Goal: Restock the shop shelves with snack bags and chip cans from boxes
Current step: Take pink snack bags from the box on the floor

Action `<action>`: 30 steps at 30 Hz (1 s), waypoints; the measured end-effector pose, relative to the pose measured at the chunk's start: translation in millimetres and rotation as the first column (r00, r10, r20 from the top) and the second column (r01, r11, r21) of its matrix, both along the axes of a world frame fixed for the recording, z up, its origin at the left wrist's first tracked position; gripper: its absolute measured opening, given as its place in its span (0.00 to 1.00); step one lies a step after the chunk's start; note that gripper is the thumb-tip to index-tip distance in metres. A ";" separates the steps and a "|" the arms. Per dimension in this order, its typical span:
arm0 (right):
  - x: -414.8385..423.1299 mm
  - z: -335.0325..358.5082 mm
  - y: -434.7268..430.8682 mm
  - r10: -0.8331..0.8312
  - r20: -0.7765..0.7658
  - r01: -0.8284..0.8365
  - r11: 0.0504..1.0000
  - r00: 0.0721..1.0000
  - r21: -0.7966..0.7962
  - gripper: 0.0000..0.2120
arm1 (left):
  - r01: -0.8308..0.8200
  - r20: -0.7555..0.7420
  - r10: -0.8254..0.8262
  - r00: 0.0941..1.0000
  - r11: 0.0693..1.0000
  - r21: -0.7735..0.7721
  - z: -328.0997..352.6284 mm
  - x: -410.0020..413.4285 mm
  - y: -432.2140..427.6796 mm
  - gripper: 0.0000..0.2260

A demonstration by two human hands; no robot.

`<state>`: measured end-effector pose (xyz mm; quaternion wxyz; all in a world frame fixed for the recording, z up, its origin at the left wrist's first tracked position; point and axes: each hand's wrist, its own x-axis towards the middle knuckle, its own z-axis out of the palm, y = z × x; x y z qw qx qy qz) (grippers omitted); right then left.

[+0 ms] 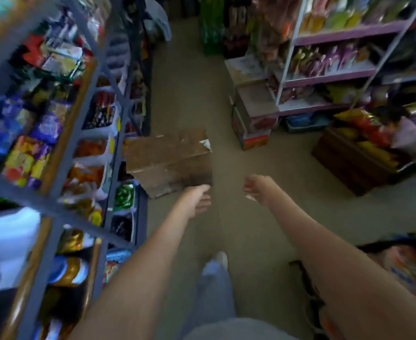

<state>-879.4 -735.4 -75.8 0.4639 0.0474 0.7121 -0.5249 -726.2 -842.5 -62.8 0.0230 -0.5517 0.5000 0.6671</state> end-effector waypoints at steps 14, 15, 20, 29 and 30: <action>-353.5 6.5 5.3 -0.500 -0.070 0.502 0.865 0.863 0.006 0.18 | 0.354 0.042 -0.353 0.935 0.935 -0.023 -0.2 -390.3 -138.2 0.16; -375.2 6.0 9.7 -0.521 -0.065 0.523 0.853 0.851 0.007 0.17 | 0.362 0.042 -0.361 0.932 0.932 -0.013 -3.4 -415.2 -136.5 0.16; -479.7 9.9 34.8 -0.583 -0.034 0.584 0.811 0.812 0.039 0.18 | 0.475 0.054 -0.476 0.878 0.879 0.034 -11.5 -540.9 -117.0 0.16; -659.5 11.2 93.4 -0.710 -0.008 0.709 0.702 0.704 0.057 0.09 | 0.643 0.009 -0.644 0.765 0.765 0.043 -22.6 -760.2 -59.2 0.16; -676.5 14.1 101.1 -0.727 -0.025 0.728 0.685 0.686 0.039 0.06 | 0.652 -0.004 -0.653 0.758 0.757 0.049 -22.6 -786.5 -50.5 0.17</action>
